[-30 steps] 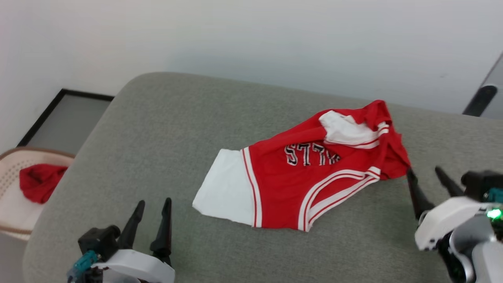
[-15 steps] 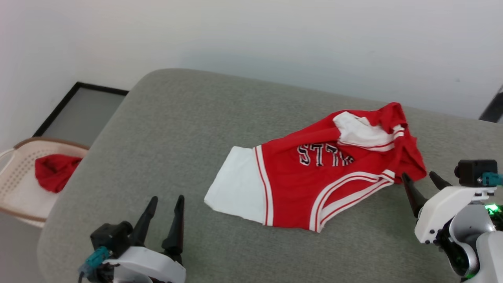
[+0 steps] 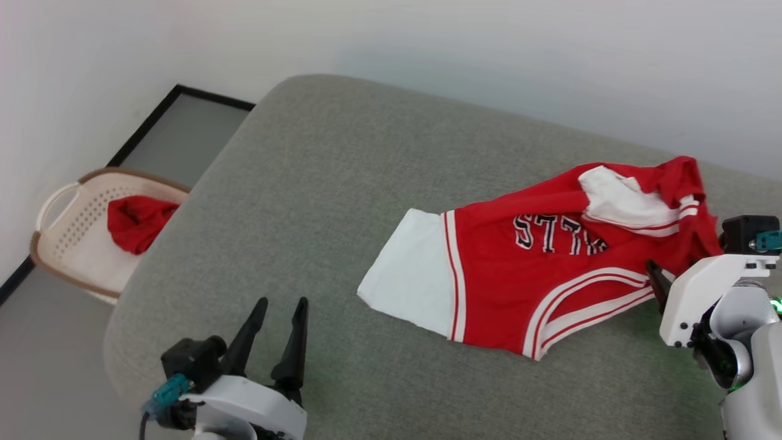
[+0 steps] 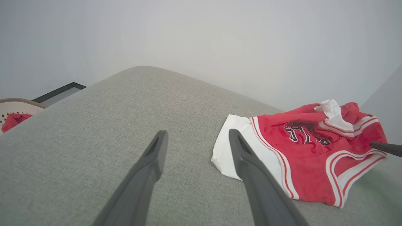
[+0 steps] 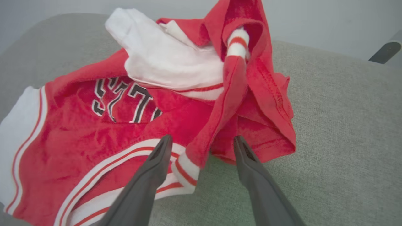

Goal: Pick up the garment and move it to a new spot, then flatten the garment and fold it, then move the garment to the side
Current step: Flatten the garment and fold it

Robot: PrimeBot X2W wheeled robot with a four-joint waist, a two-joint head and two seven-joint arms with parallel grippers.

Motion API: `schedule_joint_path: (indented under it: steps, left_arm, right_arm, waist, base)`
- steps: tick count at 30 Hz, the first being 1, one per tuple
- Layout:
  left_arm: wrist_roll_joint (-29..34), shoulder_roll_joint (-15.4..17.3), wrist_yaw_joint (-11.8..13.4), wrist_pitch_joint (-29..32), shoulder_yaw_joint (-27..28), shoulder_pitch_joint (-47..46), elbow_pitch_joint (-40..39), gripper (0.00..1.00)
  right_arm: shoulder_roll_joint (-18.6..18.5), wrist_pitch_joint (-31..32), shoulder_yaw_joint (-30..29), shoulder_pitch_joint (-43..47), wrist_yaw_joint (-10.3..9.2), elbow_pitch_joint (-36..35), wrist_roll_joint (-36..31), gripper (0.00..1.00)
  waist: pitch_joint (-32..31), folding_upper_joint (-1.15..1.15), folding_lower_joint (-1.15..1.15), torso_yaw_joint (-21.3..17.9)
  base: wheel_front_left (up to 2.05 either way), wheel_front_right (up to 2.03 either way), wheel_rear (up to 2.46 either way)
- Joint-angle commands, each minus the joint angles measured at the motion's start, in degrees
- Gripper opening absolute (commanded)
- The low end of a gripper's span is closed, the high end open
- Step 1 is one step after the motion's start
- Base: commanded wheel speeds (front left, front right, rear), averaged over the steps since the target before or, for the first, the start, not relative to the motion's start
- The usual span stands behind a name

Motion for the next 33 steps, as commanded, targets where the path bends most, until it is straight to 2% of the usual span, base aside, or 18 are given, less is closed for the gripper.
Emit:
schedule_joint_path:
  steps: [1, 2, 3, 4, 11, 19, 25, 33]
  left_arm:
    - [-0.1, -0.3, -0.4, -0.3, -0.2, -0.8, 0.3, 1.0]
    - [-0.2, -0.4, -0.4, -0.4, -0.3, -1.0, 0.5, 1.0]
    - [-0.2, -0.5, -0.5, -0.5, -0.4, -1.1, 0.7, 1.0]
    - [-0.3, -0.5, -0.5, -0.5, -0.4, -1.3, 0.8, 1.0]
    - [-0.5, -0.5, -0.7, -0.8, 0.0, -1.7, 1.8, 1.0]
    - [-0.2, -0.1, -0.5, -0.9, 1.0, -0.7, 2.0, 1.0]
    - [0.1, 0.5, -0.1, -1.0, 1.7, -0.1, 1.5, 1.0]
    - [0.3, 0.9, 0.8, -0.9, 1.9, 0.7, 0.7, 1.0]
  right_arm:
    - [0.4, 0.4, -0.9, -1.0, -0.04, 1.5, -1.0, 1.0]
    - [0.6, 0.3, -1.3, -1.7, -0.04, 2.4, -1.4, 1.0]
    - [0.6, 0.1, -1.7, -2.2, -0.04, 3.4, -1.9, 0.44]
    - [0.6, -0.1, -2.1, -2.7, -0.04, 4.2, -2.0, 0.0]
    - [0.3, -1.1, -3.5, -4.5, -0.04, 7.7, -2.0, 0.0]
    - [-0.8, 0.0, -4.3, -1.7, -0.04, 5.4, 0.9, 0.0]
    - [-0.7, 1.8, -4.3, 4.7, -0.04, -0.9, 4.6, 0.0]
    - [2.2, 5.5, -2.4, 17.3, -0.04, -11.8, 8.1, 0.0]
  waist:
    - [1.4, 0.0, 0.0, 1.4]
    - [1.6, 0.0, 0.0, 1.6]
    - [1.8, 0.0, 0.0, 1.8]
    - [2.1, 0.0, 0.0, 2.0]
    - [2.5, 0.0, 0.0, 1.9]
    - [1.3, 0.0, 0.0, -0.7]
    - [0.1, 0.0, 0.0, -3.7]
    - [-0.8, 0.0, 0.0, -8.3]
  base:
    - [0.0, 0.0, 0.0]
    - [0.0, 0.0, 0.0]
    - [0.0, 0.0, 0.0]
    - [0.0, 0.0, 0.0]
    - [0.0, 0.0, 0.0]
    - [0.0, 0.0, 0.0]
    - [0.0, 0.0, 0.0]
    - [0.0, 0.0, 0.0]
